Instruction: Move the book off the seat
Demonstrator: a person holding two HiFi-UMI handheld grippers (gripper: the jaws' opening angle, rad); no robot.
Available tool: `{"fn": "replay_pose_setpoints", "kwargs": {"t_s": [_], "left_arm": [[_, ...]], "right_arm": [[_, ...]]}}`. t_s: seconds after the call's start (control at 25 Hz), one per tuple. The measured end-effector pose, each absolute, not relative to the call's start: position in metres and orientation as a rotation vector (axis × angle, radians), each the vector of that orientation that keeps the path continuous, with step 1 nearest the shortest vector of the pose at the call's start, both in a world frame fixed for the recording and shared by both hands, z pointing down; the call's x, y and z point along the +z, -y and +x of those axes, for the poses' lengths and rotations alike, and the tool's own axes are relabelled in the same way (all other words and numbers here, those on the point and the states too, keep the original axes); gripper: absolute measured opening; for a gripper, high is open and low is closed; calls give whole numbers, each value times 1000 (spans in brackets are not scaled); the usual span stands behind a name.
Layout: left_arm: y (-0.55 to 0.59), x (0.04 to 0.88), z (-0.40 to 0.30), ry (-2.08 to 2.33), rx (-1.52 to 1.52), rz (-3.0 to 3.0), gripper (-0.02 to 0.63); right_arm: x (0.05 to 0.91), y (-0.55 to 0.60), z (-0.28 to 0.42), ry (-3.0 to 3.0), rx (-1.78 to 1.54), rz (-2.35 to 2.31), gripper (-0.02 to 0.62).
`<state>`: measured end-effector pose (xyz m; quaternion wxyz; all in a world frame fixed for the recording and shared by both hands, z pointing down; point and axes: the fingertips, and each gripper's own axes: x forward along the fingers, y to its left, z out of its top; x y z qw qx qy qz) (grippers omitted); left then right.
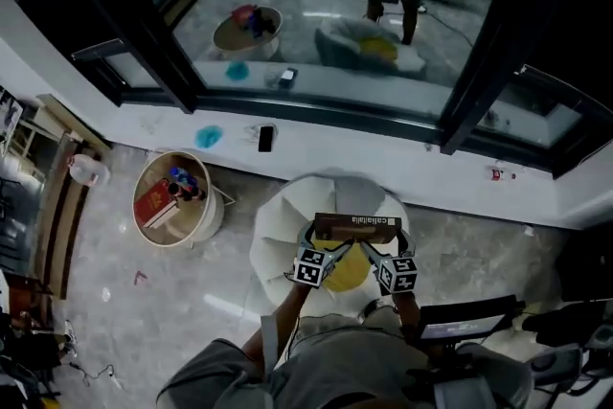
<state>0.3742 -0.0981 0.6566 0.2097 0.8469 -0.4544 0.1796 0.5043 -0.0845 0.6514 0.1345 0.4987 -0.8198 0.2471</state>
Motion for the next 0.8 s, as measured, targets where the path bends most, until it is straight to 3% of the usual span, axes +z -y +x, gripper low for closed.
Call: {"fn": "replay_pose_setpoints", "kwargs": {"t_s": [0.4,0.8], "left_arm": [[52,473,327,1532,171,2515,548],[43,430,277,1735,73,2498,548]], "right_arm": [[461,83,456,2645,303,1345,491],[465,41,407,2694,343,1188,491]]}}
